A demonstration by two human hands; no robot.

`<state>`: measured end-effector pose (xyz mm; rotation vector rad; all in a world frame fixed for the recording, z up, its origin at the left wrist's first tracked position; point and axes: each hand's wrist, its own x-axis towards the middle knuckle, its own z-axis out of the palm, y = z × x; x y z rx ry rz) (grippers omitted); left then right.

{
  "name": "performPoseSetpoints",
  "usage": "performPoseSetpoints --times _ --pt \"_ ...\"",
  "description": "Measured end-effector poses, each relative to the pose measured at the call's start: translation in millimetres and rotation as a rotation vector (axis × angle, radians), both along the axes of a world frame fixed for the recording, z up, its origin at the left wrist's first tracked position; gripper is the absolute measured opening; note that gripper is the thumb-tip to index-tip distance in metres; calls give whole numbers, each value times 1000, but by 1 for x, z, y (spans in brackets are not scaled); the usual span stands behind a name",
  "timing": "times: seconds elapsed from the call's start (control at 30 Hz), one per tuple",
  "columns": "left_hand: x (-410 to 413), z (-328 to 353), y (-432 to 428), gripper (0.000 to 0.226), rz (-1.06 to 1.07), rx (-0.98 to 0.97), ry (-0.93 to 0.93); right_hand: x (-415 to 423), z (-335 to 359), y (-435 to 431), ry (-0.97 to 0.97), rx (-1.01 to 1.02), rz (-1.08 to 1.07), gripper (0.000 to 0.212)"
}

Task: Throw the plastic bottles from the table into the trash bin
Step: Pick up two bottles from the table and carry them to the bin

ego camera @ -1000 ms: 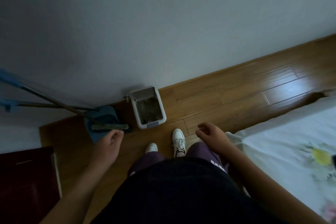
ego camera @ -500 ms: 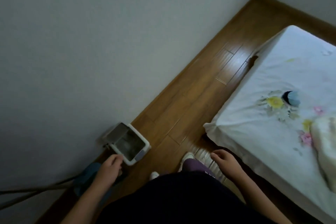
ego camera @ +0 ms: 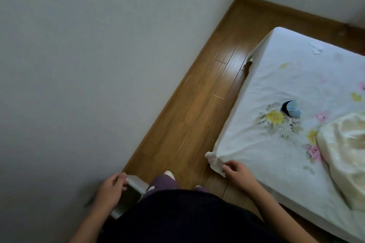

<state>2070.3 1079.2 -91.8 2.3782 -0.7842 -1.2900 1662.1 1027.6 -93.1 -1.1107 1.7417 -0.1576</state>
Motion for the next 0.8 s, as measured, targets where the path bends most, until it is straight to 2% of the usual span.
performPoseSetpoints --times 0.17,0.33,0.6,0.8 --pt "8 -15 -76 22 -33 61 -7 1 4 -81 -24 -49 -32 10" --pt "13 -25 -195 26 -114 66 -2 -8 -3 -148 1 21 -203 16" --pt "-58 0 -416 25 -588 42 40 -44 -7 -216 16 69 -529 12" --pt "-138 15 -556 27 -742 -31 74 -89 -23 -257 -1 162 -712 13"
